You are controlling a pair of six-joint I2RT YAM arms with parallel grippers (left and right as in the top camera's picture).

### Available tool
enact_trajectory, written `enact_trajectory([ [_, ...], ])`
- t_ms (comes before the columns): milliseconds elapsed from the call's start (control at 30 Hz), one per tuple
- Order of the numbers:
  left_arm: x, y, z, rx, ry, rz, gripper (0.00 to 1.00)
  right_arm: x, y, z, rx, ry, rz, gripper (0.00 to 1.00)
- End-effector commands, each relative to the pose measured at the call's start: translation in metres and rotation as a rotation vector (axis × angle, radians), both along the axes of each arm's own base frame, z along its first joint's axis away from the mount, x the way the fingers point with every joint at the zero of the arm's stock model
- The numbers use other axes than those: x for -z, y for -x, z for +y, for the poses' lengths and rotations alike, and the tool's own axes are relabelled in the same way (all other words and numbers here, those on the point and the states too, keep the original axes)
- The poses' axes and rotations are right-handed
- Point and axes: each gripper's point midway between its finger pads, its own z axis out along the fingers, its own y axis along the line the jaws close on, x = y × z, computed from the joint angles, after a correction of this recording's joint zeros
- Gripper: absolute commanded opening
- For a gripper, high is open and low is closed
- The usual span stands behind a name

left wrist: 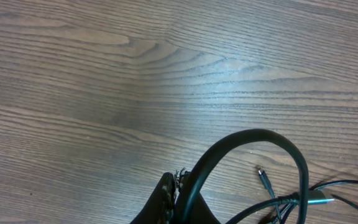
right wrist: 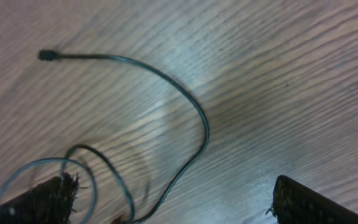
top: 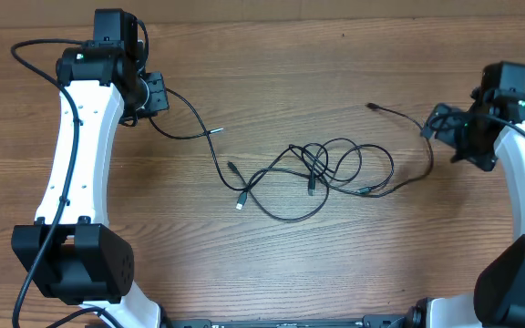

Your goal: Untangle cables

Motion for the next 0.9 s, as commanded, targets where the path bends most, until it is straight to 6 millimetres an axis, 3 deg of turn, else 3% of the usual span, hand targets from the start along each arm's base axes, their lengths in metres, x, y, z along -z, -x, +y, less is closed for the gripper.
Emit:
enact_trajectory([
  [0, -0.005, 0.001, 0.002, 0.021, -0.019, -0.013, 0.04, -0.062, -0.004, 0.020, -0.045, -0.068, -0.141, 1.00],
  [167, -0.005, 0.001, 0.001, 0.024, -0.011, -0.012, 0.04, -0.063, 0.018, 0.058, -0.124, -0.157, -0.075, 1.00],
  [233, -0.005, 0.001, 0.001, 0.024, -0.011, -0.012, 0.04, -0.057, 0.024, 0.085, -0.215, -0.158, -0.043, 1.00],
  [400, -0.005, 0.002, 0.001, 0.024, -0.010, -0.006, 0.04, -0.052, 0.016, 0.155, -0.634, -0.077, -0.114, 1.00],
  [500, -0.004, 0.003, -0.001, 0.028, -0.001, -0.002, 0.04, -0.045, 0.007, 0.187, -0.793, -0.045, -0.164, 1.00],
  [700, -0.004, 0.004, -0.002, 0.029, 0.003, 0.003, 0.04, 0.004, 0.006, 0.216, -1.054, -0.004, -0.079, 1.00],
  [733, -0.004, 0.004, -0.002, 0.029, 0.003, 0.002, 0.04, 0.020, 0.011, 0.224, -1.136, -0.020, -0.041, 1.00],
  [867, -0.004, 0.004, -0.002, 0.029, 0.003, 0.002, 0.04, 0.047, 0.021, 0.244, -1.254, -0.128, 0.006, 0.99],
])
